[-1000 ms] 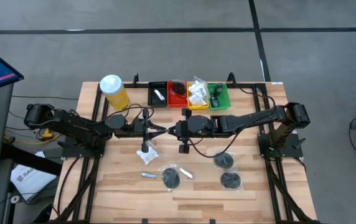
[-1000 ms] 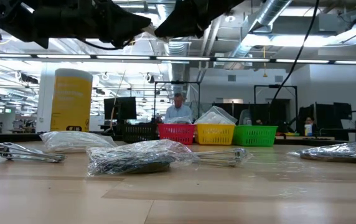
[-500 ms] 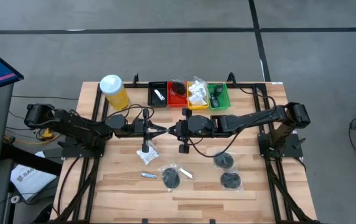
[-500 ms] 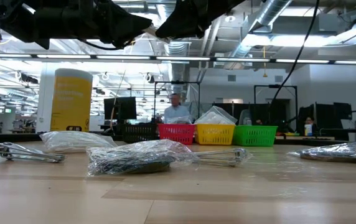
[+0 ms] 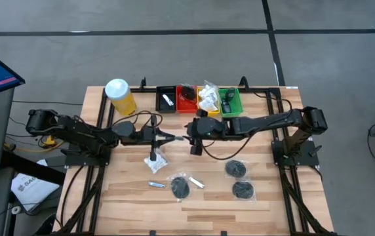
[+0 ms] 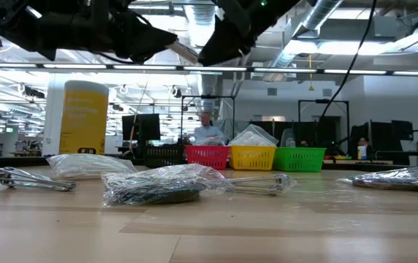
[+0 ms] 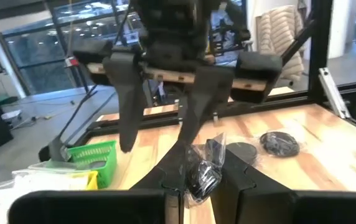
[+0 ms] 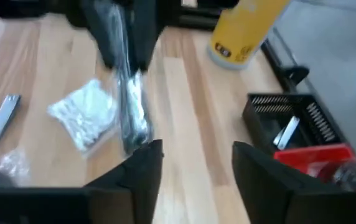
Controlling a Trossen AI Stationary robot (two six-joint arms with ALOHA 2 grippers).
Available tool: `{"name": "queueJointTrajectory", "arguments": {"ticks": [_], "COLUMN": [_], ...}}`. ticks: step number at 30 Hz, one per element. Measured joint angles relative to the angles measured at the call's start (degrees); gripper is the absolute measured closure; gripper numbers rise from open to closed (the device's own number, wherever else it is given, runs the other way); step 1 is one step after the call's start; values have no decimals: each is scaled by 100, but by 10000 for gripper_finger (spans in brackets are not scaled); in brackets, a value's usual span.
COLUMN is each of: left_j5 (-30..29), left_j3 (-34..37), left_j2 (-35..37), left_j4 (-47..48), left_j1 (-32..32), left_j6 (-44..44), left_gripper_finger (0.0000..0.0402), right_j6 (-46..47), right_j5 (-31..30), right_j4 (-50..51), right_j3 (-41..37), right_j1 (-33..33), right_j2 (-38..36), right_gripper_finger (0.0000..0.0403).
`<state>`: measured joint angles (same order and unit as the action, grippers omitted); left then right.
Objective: Pick & Place Travel size toiletries
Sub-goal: Put the nail cutter into the black bin
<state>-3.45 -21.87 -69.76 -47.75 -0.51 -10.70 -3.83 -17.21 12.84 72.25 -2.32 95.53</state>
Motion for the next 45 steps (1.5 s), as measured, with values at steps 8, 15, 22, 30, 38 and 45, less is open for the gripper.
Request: {"name": "queueJointTrajectory", "arguments": {"ticks": [8, 15, 22, 30, 38, 45], "left_j5": [-591, -1260, -1567, -2176, -2410, -2405], "left_j3": [-7, -13, -620, -1378, -1974, -2735], "left_j2": [2, 7, -2, -50, -68, -932], "left_j4": [-45, 43, 1790, 3090, 4180, 4939], "left_j1": [112, 706, 1498, 1921, 2394, 2658], "left_j6": [-105, -62, 515, 949, 1419, 1409], "left_gripper_finger": [368, 368, 368, 368, 368, 368], "right_j6": [474, 841, 841, 841, 842, 841], "right_j5": [30, 50, 67, 67, 65, 65], "right_j4": [822, 1121, 1072, 1071, 1058, 886], "right_j3": [-9, -14, -17, -20, -20, -20], "right_j1": [37, -30, -57, -56, -52, -56], "right_j2": [13, 20, 28, 31, 31, 31], "right_gripper_finger": [166, 171, 180, 182, 182, 182]}}
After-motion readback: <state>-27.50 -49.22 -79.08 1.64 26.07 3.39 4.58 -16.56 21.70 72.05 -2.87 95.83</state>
